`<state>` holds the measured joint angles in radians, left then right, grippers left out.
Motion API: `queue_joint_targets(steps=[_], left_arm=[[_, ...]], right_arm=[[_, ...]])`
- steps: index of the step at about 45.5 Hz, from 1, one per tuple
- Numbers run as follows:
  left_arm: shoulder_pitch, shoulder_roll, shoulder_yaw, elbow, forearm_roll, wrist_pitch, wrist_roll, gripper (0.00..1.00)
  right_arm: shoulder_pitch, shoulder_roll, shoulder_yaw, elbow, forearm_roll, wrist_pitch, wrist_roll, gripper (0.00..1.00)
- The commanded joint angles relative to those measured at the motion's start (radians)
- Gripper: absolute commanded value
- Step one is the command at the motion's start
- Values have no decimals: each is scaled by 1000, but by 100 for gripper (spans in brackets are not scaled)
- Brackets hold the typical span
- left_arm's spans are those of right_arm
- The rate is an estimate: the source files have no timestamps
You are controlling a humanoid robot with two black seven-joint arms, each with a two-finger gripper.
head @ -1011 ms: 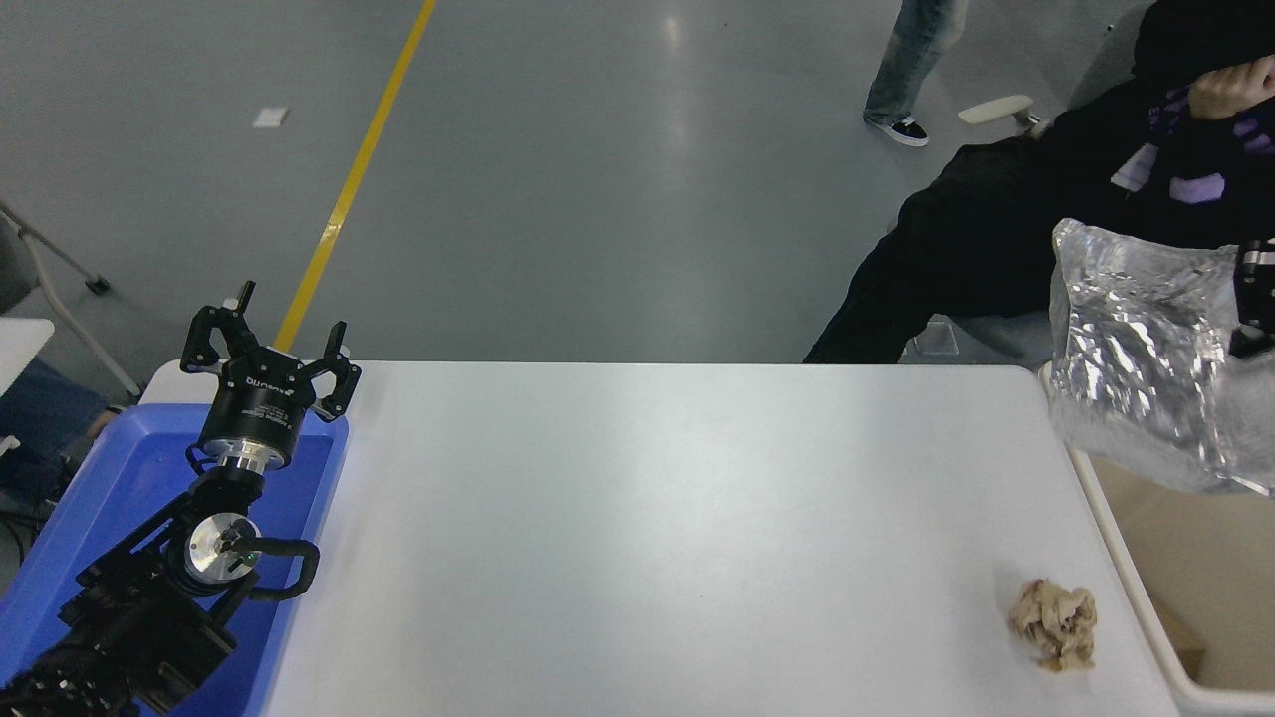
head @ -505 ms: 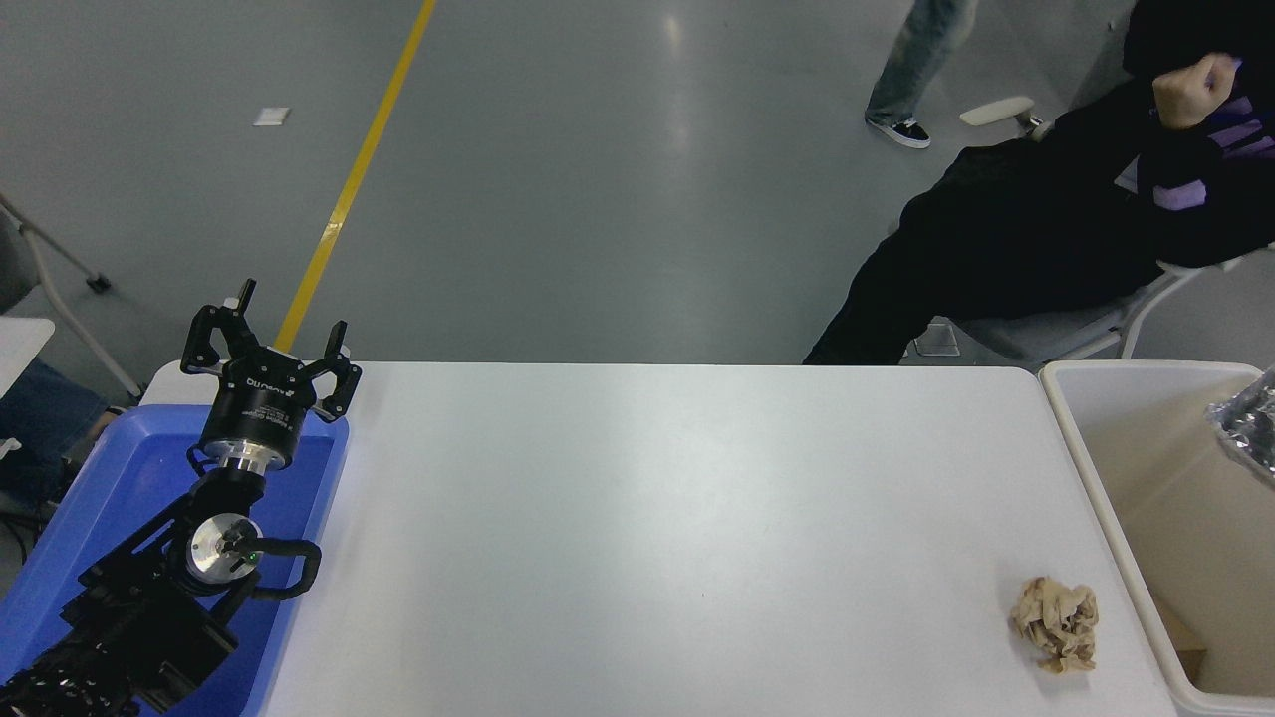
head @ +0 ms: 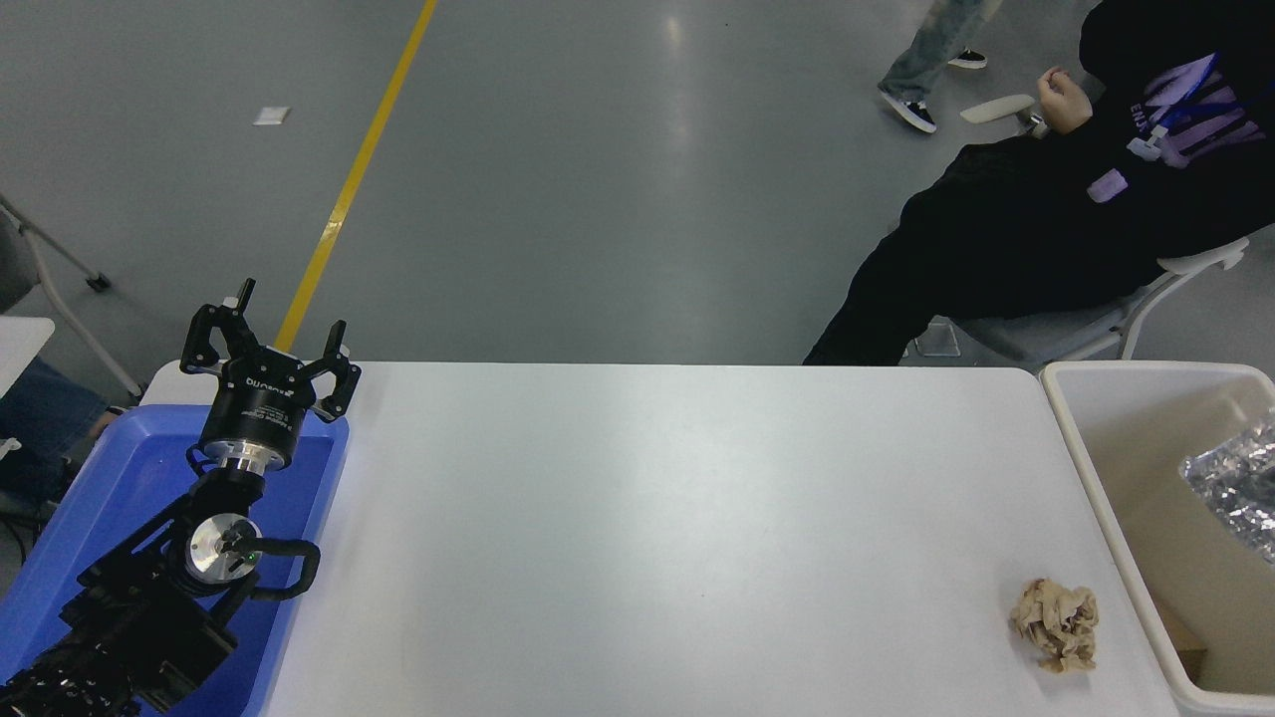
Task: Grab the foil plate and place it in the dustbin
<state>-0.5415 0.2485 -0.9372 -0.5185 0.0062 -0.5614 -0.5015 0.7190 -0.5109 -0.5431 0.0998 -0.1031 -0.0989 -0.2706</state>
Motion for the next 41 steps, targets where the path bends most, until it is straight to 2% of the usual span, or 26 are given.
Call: queue_joint_targets(steps=[1,24,25,28,29,34,41], left_arm=[[0,0,0,0,0,0,0,98],[0,0,0,0,0,0,0,98],[0,0,0,0,0,0,0,98],[0,0,0,0,0,0,0,98],[0,0,0,0,0,0,0,98],[0,0,0,0,0,0,0,98],[0,0,0,0,0,0,0,98]], right_arm=[[-85,83,23,-83,0,-84,1,0],[-75,83,34,-83,0,-101,1,0],[-73,83,32,-83,0,-104,1,6],[-59,75,28,-85,0,-139,1,71],[-52,72,28,-84,0,-160,1,83],[-53,75,29,-83,0,-232,1,84],[-53,74,32,-78,0,-239,1,83]])
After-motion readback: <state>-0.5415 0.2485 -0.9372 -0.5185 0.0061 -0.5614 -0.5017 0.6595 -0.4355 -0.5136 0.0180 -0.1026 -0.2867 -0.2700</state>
